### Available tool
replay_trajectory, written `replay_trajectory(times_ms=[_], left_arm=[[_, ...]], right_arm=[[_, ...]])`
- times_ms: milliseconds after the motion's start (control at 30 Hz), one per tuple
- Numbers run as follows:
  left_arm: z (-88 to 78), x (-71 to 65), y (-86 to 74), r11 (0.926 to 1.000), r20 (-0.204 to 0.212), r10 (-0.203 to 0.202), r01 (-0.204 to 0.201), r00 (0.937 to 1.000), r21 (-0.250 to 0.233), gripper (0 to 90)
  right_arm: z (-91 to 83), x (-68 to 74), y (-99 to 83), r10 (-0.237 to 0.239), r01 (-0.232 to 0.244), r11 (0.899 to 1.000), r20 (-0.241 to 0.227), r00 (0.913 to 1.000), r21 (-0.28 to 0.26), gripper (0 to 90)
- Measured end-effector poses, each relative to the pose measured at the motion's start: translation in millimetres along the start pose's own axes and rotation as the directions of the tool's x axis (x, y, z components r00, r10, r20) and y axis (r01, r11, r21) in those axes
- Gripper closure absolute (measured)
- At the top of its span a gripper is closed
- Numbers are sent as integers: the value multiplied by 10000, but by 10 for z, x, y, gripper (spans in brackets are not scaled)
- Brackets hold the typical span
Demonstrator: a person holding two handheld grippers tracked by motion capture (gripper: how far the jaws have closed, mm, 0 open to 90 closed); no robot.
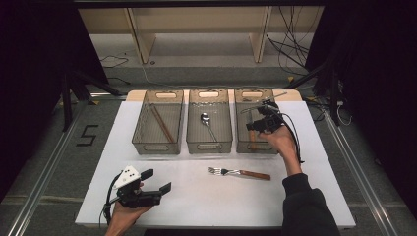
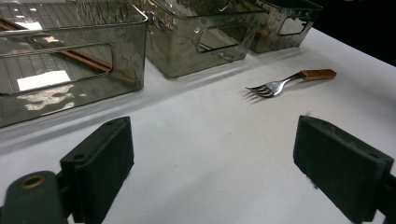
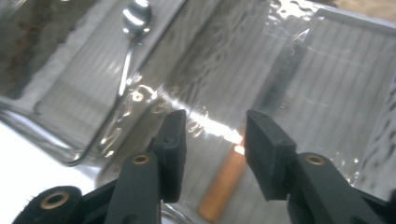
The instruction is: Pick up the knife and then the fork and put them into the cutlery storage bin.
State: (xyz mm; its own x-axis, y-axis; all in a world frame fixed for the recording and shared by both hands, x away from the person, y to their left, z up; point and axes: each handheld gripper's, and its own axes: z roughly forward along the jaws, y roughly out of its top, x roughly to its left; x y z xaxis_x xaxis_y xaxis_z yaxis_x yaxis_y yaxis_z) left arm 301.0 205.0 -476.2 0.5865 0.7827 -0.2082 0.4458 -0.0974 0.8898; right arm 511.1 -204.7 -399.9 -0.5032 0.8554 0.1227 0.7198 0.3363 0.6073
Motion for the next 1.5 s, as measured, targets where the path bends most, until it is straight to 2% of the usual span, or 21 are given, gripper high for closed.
replay_trajectory(times_ms=[167, 267, 433, 600, 867, 1133, 1200, 1500], left_arm=[[-1, 1, 0, 10000, -4, -5, 5, 10000, -6, 119], [-2, 3, 1, 10000, -10, 26, -26, 10000, -11, 118], [-1, -1, 0, 10000, -6, 9, -9, 10000, -9, 118], [2, -3, -2, 10000, 1, 8, -8, 10000, 3, 118], [2, -3, -2, 10000, 15, 50, -50, 10000, 36, 118], [5, 2, -6, 10000, 14, 32, -32, 10000, 36, 119], [7, 4, -7, 10000, 1, 37, -37, 10000, 54, 119], [4, -9, -4, 10000, 42, 77, -78, 10000, 31, 118]], right_arm=[[-55, 68, -13, -275, 274, 9996, -118, 9996, -102, 546], [-104, 107, -30, -476, 465, 9984, -360, 9982, -322, 521], [-200, 222, -82, -1043, 1007, 9933, -645, 9924, -571, 468], [-298, 353, -190, -1673, 1598, 9839, -983, 9810, -798, 405], [-409, 507, -328, -2293, 2173, 9706, -1245, 9654, -1033, 377], [-455, 626, -477, -2736, 2591, 9592, -1406, 9515, -1131, 358], [-468, 646, -525, -2779, 2585, 9571, -1612, 9470, -1313, 353], [-479, 744, -653, -3061, 2880, 9505, -1924, 9323, -1166, 322]])
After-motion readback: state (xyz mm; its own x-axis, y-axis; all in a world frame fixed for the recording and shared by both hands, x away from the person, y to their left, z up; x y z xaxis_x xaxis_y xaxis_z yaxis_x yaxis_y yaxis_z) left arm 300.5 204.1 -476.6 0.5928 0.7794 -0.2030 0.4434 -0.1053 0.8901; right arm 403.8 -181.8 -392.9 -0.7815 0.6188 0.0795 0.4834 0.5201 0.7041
